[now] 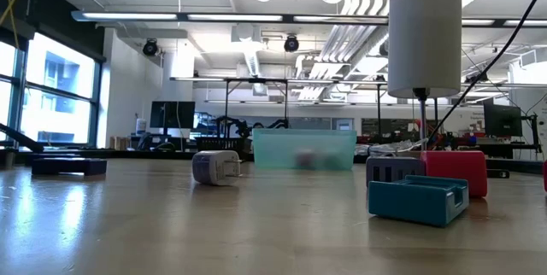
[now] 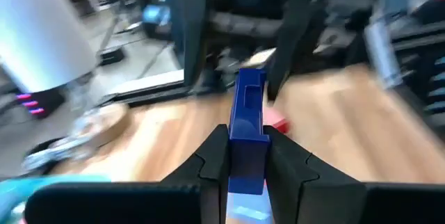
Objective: Pick & Place Office items
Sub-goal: Put the top purple digital clock into the black bin
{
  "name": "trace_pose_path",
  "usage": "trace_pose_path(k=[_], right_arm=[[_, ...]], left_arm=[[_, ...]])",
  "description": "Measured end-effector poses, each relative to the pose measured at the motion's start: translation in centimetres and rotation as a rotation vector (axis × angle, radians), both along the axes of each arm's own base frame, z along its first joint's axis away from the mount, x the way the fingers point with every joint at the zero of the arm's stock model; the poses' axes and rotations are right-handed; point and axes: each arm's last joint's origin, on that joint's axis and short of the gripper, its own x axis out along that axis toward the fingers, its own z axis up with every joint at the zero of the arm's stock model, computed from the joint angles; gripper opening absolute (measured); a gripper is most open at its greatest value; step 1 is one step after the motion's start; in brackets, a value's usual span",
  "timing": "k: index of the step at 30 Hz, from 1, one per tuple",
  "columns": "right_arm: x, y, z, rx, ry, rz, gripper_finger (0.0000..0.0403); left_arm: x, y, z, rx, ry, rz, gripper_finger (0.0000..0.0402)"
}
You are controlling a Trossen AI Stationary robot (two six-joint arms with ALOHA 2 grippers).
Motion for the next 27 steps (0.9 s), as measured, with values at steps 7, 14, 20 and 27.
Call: trace_pose_path(k=[7, 14, 20, 27], right_arm=[[-0.9, 1.0, 0.2, -0.113, 0.001, -0.082, 0.0267], [-1.1, 1.2, 0.2, -0.115, 0.003, -0.070, 0.0270], [-1.1, 1.2, 0.1, -0.116, 0.007, -0.070, 0.0270], [-1.0, 1.1, 0.1, -0.097, 0.008, -0.073, 0.0270]], left_arm=[[-0.7, 1.5, -0.4, 0.097, 0.084, 0.271, 0.0053], [-0.5, 8.5, -1.3, 0.005, 0.295, 0.420, 0.0053], [-1.3, 16.0, -1.8, -0.190, 0.435, 0.589, 0.0053], [-2.1, 22.2, -1.6, -0.299, 0.375, 0.818, 0.0053]])
